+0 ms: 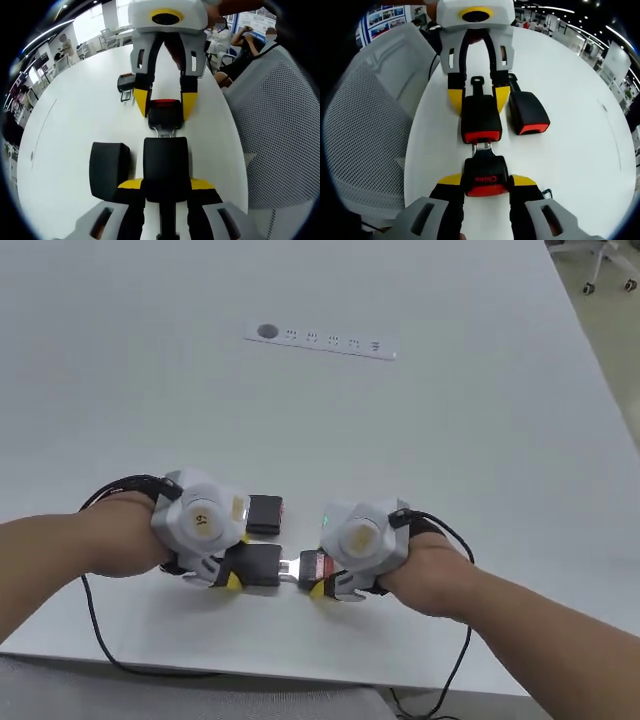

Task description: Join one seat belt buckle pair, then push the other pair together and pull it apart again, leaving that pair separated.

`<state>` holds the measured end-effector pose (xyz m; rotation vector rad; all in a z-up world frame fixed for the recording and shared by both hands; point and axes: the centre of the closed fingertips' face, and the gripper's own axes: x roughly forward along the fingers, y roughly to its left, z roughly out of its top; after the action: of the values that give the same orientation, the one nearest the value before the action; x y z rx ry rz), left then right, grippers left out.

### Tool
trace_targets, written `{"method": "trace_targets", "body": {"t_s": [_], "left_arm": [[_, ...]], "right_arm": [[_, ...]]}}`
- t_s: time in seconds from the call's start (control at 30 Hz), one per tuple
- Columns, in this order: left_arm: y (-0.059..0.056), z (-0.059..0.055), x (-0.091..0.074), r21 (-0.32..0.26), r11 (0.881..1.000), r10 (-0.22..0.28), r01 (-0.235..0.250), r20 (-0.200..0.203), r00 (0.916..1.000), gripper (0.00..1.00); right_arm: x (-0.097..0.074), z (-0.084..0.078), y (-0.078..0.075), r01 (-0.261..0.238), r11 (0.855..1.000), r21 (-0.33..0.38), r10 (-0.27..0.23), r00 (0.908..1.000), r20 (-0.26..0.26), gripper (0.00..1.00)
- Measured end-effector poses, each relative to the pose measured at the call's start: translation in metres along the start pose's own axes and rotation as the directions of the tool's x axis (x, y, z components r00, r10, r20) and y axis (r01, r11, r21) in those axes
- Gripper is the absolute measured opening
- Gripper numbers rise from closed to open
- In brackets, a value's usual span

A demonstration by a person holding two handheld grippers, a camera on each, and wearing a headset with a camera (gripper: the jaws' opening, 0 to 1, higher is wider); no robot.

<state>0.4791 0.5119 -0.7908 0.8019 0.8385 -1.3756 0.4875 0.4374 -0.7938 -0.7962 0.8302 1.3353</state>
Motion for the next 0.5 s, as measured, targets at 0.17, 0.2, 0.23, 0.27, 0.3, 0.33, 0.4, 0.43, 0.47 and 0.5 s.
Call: {"method": "trace_targets", "body": {"t_s": [0.17, 0.2, 0.23, 0.27, 0.3, 0.33, 0.4, 0.43, 0.47, 0.5], "left_arm": [[0.003, -0.003, 0.001, -0.003, 1.0, -0.002, 0.002, 0.004, 1.0, 0.33], [0.003, -0.003, 0.001, -0.003, 1.0, -0.002, 0.002, 0.006, 1.0, 0.33], [0.004, -0.004, 0.001, -0.004, 1.0, -0.002, 0.002, 0.009, 1.0, 0.32], [0.004, -0.004, 0.001, -0.004, 1.0, -0.002, 0.002, 0.012, 0.9999, 0.32], [0.004, -0.004, 0.001, -0.002, 1.0, -0.002, 0.002, 0.014, 0.9999, 0.32], [0.004, -0.004, 0.001, -0.001, 1.0, -0.002, 0.002, 0.016, 0.9999, 0.32], [0.005, -0.004, 0.002, 0.0, 1.0, -0.003, 0.003, 0.014, 0.9999, 0.32], [0.005, -0.004, 0.002, 0.001, 1.0, -0.003, 0.003, 0.014, 0.9999, 0.32], [0.005, -0.004, 0.002, 0.001, 1.0, -0.003, 0.003, 0.013, 0.9999, 0.32], [0.005, -0.004, 0.002, 0.002, 1.0, -0.002, 0.002, 0.013, 0.9999, 0.32]], "right_arm": [[0.003, 0.002, 0.001, -0.001, 1.0, -0.004, 0.001, 1.0, -0.004, 0.3], [0.003, 0.003, 0.001, 0.001, 1.0, -0.007, -0.001, 1.0, -0.003, 0.3], [0.004, 0.003, 0.0, 0.003, 1.0, -0.009, -0.003, 1.0, -0.002, 0.3], [0.004, 0.004, 0.0, 0.003, 1.0, -0.011, -0.003, 1.0, -0.001, 0.3], [0.004, 0.005, 0.0, 0.003, 1.0, -0.011, -0.003, 1.0, 0.001, 0.3], [0.006, 0.007, 0.0, 0.001, 1.0, -0.007, -0.001, 1.0, 0.008, 0.3], [0.008, 0.012, 0.003, 0.003, 1.0, -0.01, -0.003, 1.0, 0.007, 0.3], [0.009, 0.014, 0.003, 0.003, 1.0, -0.012, -0.002, 1.0, 0.007, 0.3], [0.008, 0.015, 0.003, 0.002, 1.0, -0.013, -0.002, 1.0, 0.007, 0.3], [0.008, 0.014, 0.003, 0.002, 1.0, -0.014, -0.002, 1.0, 0.008, 0.3]]}}
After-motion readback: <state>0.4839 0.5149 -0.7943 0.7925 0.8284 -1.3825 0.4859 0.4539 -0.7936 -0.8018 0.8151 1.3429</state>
